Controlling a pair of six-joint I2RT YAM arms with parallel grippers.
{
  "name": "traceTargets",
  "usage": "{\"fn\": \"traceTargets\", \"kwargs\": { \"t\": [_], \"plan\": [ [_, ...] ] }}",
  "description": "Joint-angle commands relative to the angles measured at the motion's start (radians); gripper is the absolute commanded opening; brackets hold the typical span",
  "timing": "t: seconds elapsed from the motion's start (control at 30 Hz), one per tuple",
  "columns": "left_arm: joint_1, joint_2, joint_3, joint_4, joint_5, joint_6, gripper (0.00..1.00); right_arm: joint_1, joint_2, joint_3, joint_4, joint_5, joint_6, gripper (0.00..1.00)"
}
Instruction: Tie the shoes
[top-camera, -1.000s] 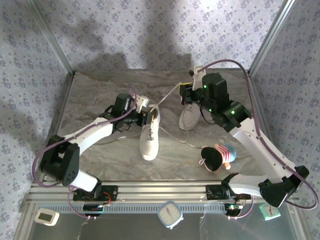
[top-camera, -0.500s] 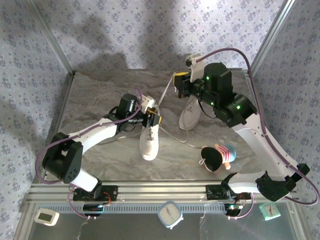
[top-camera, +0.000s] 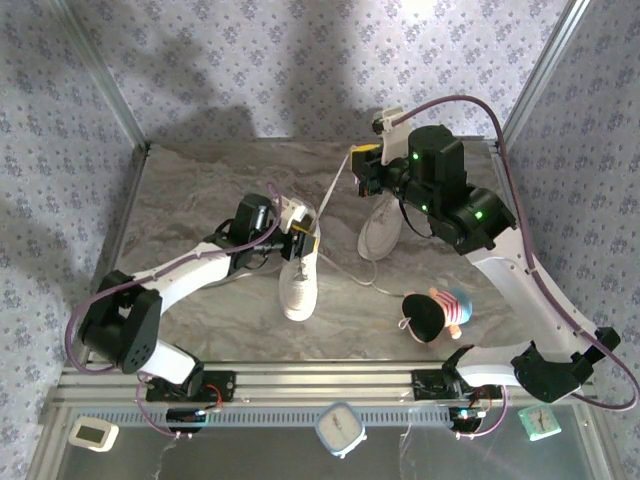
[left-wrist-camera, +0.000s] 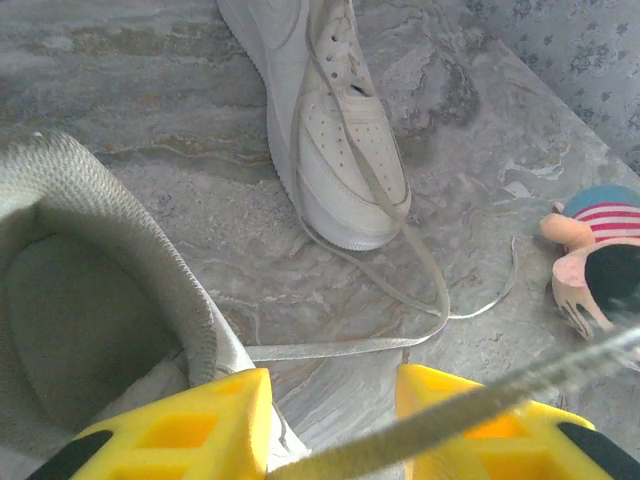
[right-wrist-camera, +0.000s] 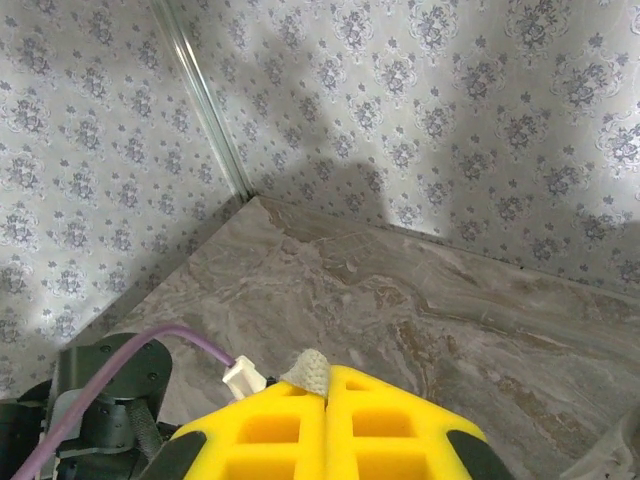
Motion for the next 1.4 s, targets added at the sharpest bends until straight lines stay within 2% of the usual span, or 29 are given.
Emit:
{"fn": "traceTargets", "kwargs": {
  "t": [0.0,0.13,0.33,0.47,0.57,0.67,0.8,0.9,1.07,1.13,1.2,1.3,1.37],
  "plan": [
    [-0.004,-0.037,0.000,0.009,-0.015,0.024,0.37,0.003,-0.004,0.009,-0.001,0.020,-0.014,0.00],
    [-0.003,-0.035,0.013,0.001,-0.019,0.029,0.34,0.003,-0.005,-0.004,0.003,0.022,-0.009,0.00],
    [-0.003,-0.028,0.022,-0.011,-0.028,0.032,0.19,0.002,-0.012,-0.021,0.001,0.041,-0.014,0.00],
    [0.002,-0.059,0.004,-0.010,-0.055,0.025,0.06,0.003,-0.016,-0.053,-0.051,0.152,-0.022,0.00],
    [0.017,-0.087,-0.013,-0.011,-0.075,-0.012,0.00,0.005,-0.028,-0.157,-0.109,0.218,0.006,0.00],
    [0.043,-0.094,-0.014,-0.023,-0.081,-0.079,0.00,0.015,-0.052,-0.349,-0.064,0.172,0.076,0.00],
    [0.056,-0.093,-0.017,-0.035,-0.067,-0.130,0.00,0.066,-0.052,-0.598,0.093,0.050,0.167,0.00],
    [0.060,-0.094,-0.019,-0.043,-0.066,-0.154,0.00,0.119,0.004,-0.674,0.157,-0.022,0.192,0.00],
    [0.067,-0.091,-0.004,-0.069,-0.069,-0.189,0.00,0.177,0.067,-0.706,0.157,-0.018,0.160,0.00],
    [0.074,-0.088,0.010,-0.095,-0.078,-0.200,0.00,0.186,0.050,-0.719,0.148,0.040,0.144,0.10],
    [0.079,-0.086,0.023,-0.119,-0.077,-0.206,0.00,0.207,0.005,-0.740,0.134,0.166,0.132,0.28],
    [0.087,-0.077,0.041,-0.147,-0.060,-0.217,0.00,0.254,-0.114,-0.808,0.192,0.364,0.123,0.49],
    [0.095,-0.061,0.062,-0.176,-0.037,-0.222,0.00,0.290,-0.180,-0.852,0.258,0.447,0.082,0.53]
  ]
}}
